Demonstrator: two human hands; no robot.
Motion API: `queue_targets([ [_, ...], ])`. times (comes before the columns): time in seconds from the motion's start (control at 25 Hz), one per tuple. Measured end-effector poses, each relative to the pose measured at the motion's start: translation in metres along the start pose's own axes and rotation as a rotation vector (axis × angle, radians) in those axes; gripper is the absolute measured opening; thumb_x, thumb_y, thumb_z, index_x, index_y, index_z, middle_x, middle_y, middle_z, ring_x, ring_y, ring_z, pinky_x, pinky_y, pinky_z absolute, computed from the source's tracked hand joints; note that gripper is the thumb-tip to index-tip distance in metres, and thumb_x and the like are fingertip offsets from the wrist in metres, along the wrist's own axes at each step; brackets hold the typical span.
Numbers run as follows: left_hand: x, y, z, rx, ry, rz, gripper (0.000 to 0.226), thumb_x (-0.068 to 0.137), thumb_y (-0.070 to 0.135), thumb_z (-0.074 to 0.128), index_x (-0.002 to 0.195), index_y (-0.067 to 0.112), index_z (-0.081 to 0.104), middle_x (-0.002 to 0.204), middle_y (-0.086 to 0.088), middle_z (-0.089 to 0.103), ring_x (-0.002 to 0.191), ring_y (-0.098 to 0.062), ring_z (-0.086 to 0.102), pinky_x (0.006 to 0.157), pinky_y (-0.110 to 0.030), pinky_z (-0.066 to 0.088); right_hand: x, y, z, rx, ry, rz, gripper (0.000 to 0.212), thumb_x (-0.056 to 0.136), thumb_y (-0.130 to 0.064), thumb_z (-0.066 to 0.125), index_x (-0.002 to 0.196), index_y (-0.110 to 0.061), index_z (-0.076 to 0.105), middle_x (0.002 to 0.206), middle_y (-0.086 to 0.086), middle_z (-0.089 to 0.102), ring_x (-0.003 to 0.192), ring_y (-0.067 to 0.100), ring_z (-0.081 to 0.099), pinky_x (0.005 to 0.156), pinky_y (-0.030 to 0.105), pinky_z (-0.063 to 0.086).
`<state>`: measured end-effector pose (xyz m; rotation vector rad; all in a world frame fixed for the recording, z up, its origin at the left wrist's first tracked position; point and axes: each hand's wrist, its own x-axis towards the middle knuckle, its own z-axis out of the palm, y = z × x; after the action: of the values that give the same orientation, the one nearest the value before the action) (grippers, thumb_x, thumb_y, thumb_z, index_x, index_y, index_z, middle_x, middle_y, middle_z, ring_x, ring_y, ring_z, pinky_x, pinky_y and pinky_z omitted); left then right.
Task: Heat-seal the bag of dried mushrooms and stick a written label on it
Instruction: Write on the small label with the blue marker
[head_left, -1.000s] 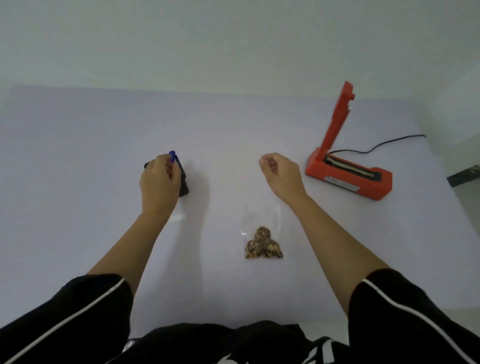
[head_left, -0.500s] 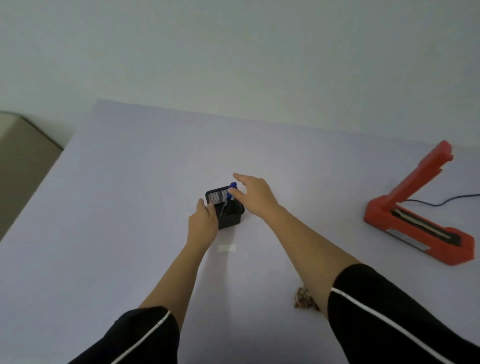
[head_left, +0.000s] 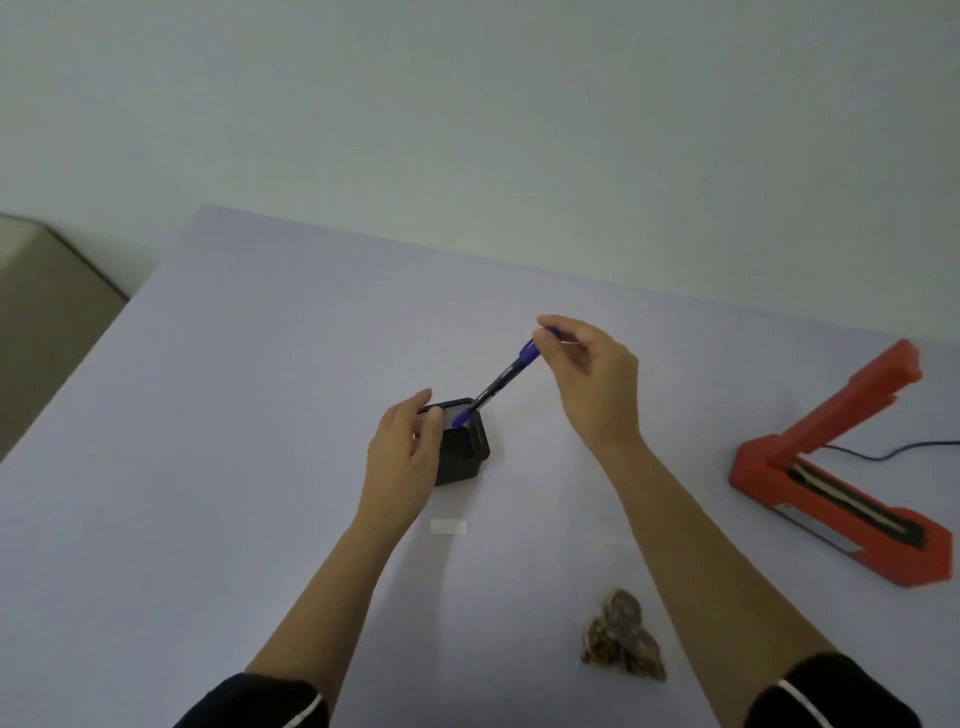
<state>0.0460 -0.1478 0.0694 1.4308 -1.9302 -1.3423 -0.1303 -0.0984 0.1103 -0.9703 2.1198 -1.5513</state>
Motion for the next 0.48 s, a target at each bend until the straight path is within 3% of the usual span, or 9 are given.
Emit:
queue_targets([
  [0.12, -0.021, 0.023, -0.001, -0.083, -0.160, 0.126, 0.025, 0.093, 0.026, 0.053, 0.117, 0.027, 0.053, 0.095, 0.009, 0.065, 0.081, 0.004, 0.061, 0.069, -0.006, 0.045, -0.005, -0.016, -0.022, 0.107, 0.036, 0.036, 0.014, 0.087, -0.020, 0.063, 0.101, -0.019, 0.069, 0.094, -0.005, 0.070, 0.085, 0.004, 0.067, 0.084, 0.017, 0.050],
  [0.24, -0.035, 0.031, 0.002, -0.212, -0.078, 0.169, 0.011, 0.091, 0.016, 0.056, 0.094, 0.025, 0.061, 0.077, 0.005, 0.068, 0.072, -0.007, 0.066, 0.068, -0.014, 0.052, -0.014, -0.029, -0.034, 0.192, 0.081, 0.049, 0.014, 0.089, -0.020, 0.061, 0.101, -0.022, 0.066, 0.093, -0.006, 0.070, 0.086, 0.005, 0.067, 0.087, 0.026, 0.053],
  [0.36, -0.047, 0.037, 0.004, -0.154, -0.058, 0.325, 0.017, 0.092, 0.017, 0.055, 0.086, 0.031, 0.061, 0.073, 0.006, 0.068, 0.071, -0.005, 0.066, 0.073, -0.022, 0.054, -0.034, -0.040, -0.038, 0.324, 0.049, 0.160, 0.020, 0.091, -0.034, 0.054, 0.108, -0.024, 0.055, 0.087, -0.004, 0.063, 0.066, -0.001, 0.061, 0.062, 0.019, 0.052],
  [0.44, -0.055, 0.043, 0.007, -0.025, -0.065, 0.481, 0.011, 0.092, 0.028, 0.051, 0.090, 0.028, 0.062, 0.073, 0.006, 0.066, 0.072, -0.006, 0.063, 0.068, -0.020, 0.051, -0.056, -0.044, -0.032, 0.304, 0.001, 0.205, 0.023, 0.092, -0.037, 0.049, 0.089, -0.016, 0.058, 0.070, -0.003, 0.059, 0.048, 0.002, 0.051, 0.047, 0.018, 0.043],
  [0.48, -0.060, 0.045, 0.008, 0.033, -0.073, 0.546, 0.020, 0.092, 0.035, 0.046, 0.091, 0.024, 0.063, 0.072, 0.007, 0.064, 0.072, -0.007, 0.060, 0.064, -0.018, 0.048, -0.065, -0.044, -0.029, 0.308, 0.017, 0.230, 0.032, 0.093, -0.035, 0.049, 0.073, -0.012, 0.057, 0.058, -0.003, 0.054, 0.042, 0.003, 0.046, 0.042, 0.018, 0.039],
])
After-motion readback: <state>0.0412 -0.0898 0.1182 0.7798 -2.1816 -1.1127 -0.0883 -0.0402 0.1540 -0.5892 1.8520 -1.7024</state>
